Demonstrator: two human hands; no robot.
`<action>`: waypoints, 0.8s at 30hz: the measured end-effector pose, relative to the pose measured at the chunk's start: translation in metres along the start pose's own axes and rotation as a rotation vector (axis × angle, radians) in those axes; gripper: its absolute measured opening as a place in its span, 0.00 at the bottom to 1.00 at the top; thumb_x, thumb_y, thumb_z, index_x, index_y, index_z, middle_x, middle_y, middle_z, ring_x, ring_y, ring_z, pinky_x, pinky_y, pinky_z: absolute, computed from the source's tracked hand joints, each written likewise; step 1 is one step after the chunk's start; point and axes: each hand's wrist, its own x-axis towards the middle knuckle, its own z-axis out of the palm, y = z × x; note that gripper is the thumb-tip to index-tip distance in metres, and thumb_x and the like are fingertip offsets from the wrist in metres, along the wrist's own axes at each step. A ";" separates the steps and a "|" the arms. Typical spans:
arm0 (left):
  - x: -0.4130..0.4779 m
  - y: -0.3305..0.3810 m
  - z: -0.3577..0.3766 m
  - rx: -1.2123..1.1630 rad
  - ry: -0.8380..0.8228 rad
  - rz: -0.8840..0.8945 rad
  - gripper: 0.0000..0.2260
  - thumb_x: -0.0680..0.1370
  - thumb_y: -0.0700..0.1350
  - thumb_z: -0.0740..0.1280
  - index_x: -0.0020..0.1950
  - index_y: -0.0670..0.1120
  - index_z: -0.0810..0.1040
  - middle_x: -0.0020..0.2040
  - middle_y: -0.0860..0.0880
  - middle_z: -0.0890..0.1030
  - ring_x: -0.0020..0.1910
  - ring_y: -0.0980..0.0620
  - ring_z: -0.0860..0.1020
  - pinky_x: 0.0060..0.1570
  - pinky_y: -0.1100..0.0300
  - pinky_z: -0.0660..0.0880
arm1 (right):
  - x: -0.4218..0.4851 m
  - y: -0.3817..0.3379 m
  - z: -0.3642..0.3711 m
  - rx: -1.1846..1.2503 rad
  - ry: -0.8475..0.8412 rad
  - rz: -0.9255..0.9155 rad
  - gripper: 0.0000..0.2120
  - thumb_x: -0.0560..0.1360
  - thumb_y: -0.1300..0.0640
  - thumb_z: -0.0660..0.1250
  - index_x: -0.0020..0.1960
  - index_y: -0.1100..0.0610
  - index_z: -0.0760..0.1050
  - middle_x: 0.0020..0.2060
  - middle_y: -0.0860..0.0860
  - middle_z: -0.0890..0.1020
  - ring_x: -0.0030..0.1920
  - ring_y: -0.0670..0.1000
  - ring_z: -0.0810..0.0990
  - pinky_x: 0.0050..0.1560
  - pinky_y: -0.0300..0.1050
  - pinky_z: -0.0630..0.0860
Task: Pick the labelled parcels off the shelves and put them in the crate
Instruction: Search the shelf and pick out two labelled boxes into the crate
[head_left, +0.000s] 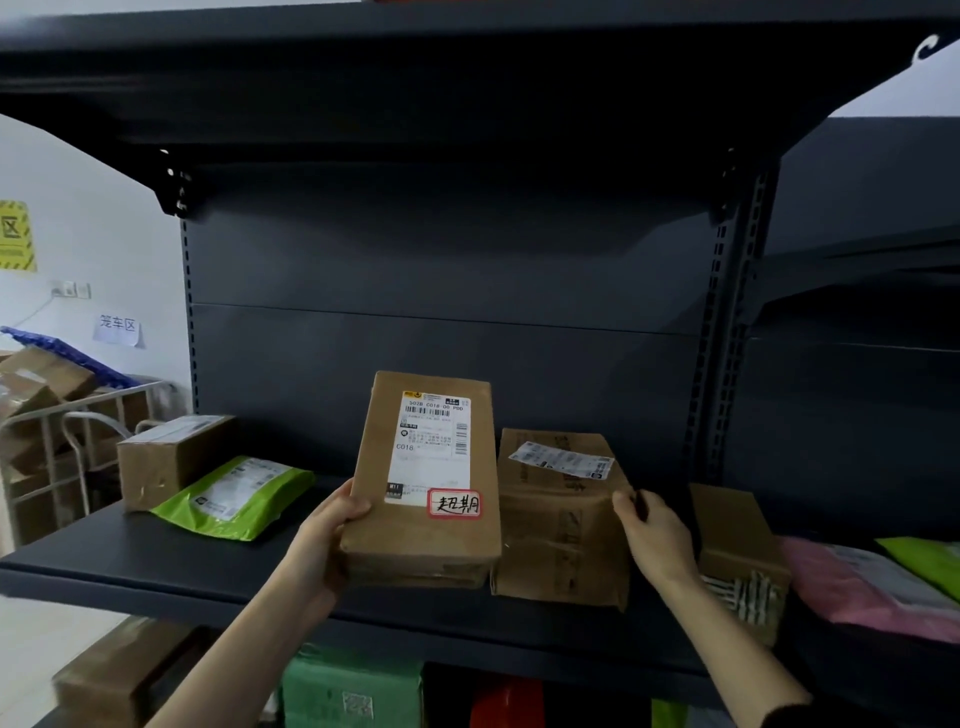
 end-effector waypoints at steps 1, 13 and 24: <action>0.000 0.000 -0.001 0.013 -0.001 0.009 0.25 0.58 0.48 0.69 0.55 0.48 0.78 0.44 0.48 0.85 0.41 0.49 0.82 0.36 0.57 0.76 | -0.006 0.000 -0.002 -0.034 0.021 -0.032 0.22 0.80 0.50 0.57 0.67 0.62 0.67 0.63 0.59 0.74 0.63 0.58 0.72 0.59 0.46 0.68; -0.011 -0.002 0.022 0.065 -0.122 0.172 0.35 0.55 0.49 0.70 0.63 0.46 0.75 0.48 0.48 0.85 0.41 0.53 0.83 0.34 0.63 0.79 | -0.054 0.020 -0.030 -0.235 0.055 -0.168 0.26 0.79 0.49 0.58 0.73 0.61 0.61 0.70 0.56 0.68 0.70 0.53 0.66 0.68 0.44 0.63; -0.031 -0.032 0.121 0.097 -0.048 0.159 0.42 0.53 0.51 0.72 0.68 0.53 0.72 0.56 0.43 0.82 0.54 0.42 0.79 0.42 0.52 0.76 | 0.001 0.063 -0.080 -0.833 0.054 -0.114 0.30 0.75 0.35 0.54 0.65 0.56 0.68 0.62 0.56 0.72 0.62 0.56 0.69 0.60 0.48 0.70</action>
